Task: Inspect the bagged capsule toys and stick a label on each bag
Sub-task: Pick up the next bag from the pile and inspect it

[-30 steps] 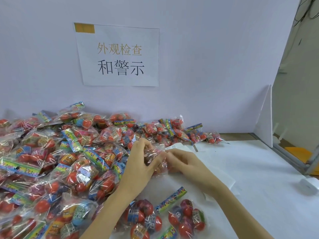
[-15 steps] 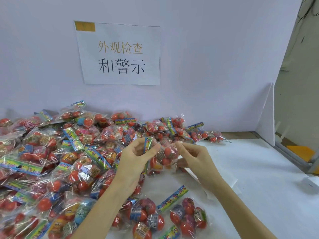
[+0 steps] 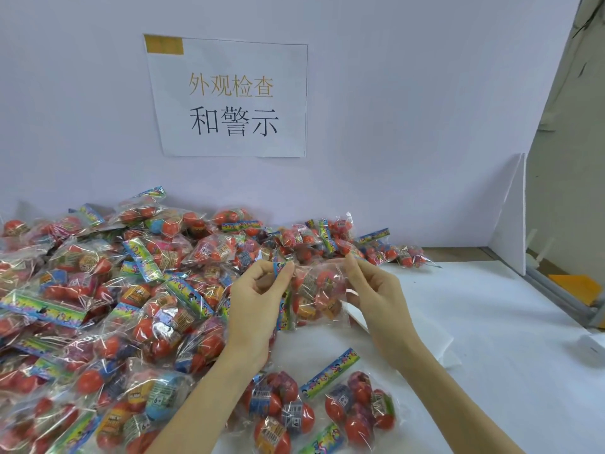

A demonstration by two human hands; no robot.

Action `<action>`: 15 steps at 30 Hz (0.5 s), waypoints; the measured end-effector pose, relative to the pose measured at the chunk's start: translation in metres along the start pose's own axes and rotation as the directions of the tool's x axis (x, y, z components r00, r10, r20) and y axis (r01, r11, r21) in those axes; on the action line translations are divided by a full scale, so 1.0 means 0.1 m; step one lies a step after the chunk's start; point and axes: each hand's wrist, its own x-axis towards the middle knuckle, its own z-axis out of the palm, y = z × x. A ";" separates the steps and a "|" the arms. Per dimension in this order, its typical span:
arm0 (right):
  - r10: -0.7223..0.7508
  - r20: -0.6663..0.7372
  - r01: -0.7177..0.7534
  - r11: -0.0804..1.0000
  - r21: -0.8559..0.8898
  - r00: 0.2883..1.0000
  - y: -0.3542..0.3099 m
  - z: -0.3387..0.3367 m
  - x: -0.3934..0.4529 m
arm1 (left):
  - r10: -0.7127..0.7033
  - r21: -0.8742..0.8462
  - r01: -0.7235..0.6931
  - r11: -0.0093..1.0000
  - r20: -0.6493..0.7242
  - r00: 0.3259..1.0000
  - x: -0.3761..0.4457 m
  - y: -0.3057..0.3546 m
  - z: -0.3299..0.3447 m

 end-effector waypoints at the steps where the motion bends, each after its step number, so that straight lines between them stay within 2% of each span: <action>1: -0.005 0.019 0.005 1.000 -0.026 1.000 -0.01 0.00 -0.01 | 0.015 0.005 -0.015 1.000 -0.009 1.000 0.00 0.00 -0.01; 8: 0.065 -0.062 -0.066 0.998 -0.001 0.996 -0.04 -0.05 0.02 | 0.138 0.107 -0.136 0.985 -0.019 0.990 0.03 0.01 -0.03; 12: 0.005 -0.177 -0.026 0.993 -0.118 0.984 0.00 0.02 0.03 | 0.117 0.106 -0.117 0.987 0.010 0.993 0.01 0.02 -0.01; 15: -0.054 -0.173 0.016 0.977 -0.213 0.983 -0.03 0.03 0.03 | 0.085 0.095 -0.088 0.992 0.033 0.996 -0.02 0.03 0.01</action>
